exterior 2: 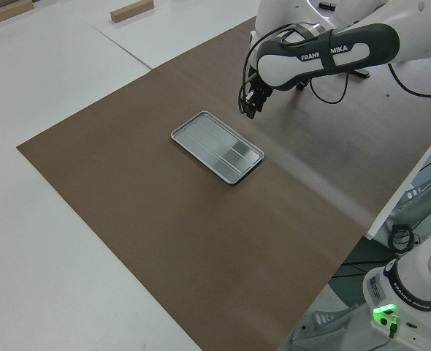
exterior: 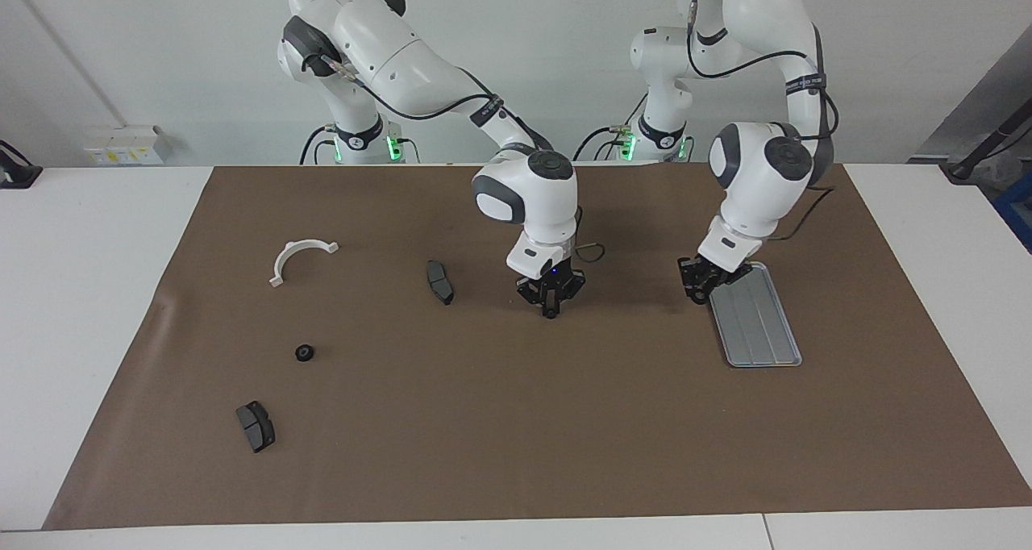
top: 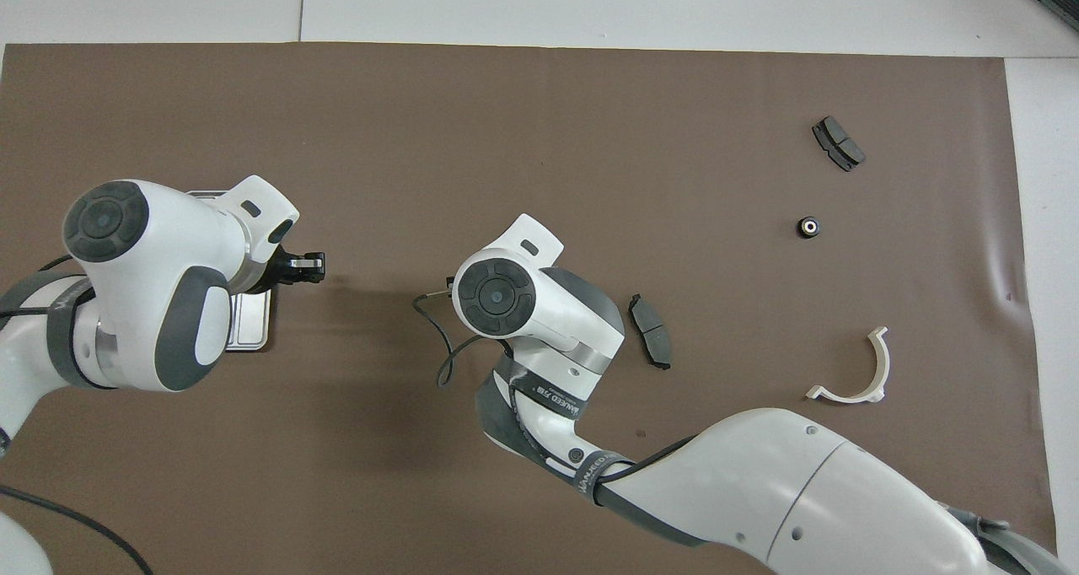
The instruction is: Place bearing gear from tray to pile
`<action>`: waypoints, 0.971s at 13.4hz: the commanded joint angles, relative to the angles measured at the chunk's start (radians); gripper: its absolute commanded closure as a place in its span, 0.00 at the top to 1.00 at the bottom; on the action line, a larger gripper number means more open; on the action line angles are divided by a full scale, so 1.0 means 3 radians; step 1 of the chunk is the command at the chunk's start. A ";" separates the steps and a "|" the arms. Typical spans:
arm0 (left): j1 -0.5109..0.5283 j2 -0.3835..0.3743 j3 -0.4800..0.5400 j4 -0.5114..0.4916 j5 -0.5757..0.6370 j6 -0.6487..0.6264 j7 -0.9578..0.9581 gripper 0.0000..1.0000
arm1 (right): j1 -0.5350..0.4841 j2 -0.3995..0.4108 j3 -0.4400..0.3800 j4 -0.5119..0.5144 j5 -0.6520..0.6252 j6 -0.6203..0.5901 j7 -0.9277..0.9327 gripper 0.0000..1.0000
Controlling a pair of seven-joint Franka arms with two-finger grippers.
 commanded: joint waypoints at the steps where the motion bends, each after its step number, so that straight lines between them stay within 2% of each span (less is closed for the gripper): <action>1: -0.0236 -0.0014 0.0048 0.0030 -0.0006 -0.0029 -0.0423 0.16 | -0.0073 -0.0010 0.0048 0.0163 -0.0080 -0.0125 0.0078 0.00; 4: -0.0440 -0.0009 0.0037 0.0035 -0.0006 0.0043 -0.0771 0.16 | -0.0185 -0.0260 0.0058 0.0101 0.0037 -0.0335 -0.0126 0.00; 6: -0.0609 0.0001 0.0032 0.0030 -0.0006 0.0145 -0.1058 0.16 | -0.0267 -0.0475 -0.0013 0.0101 0.0424 -0.0498 -0.0559 0.00; 11: -0.1049 0.0047 0.0022 0.0121 -0.0011 0.0299 -0.1641 0.16 | -0.0309 -0.0895 -0.0667 0.0045 0.1208 -0.0780 -0.1583 0.00; 13: -0.1202 0.0215 0.0022 0.0310 -0.0011 0.0294 -0.1800 0.16 | -0.0309 -0.0971 -0.0953 0.0014 0.1468 -0.0790 -0.1869 0.00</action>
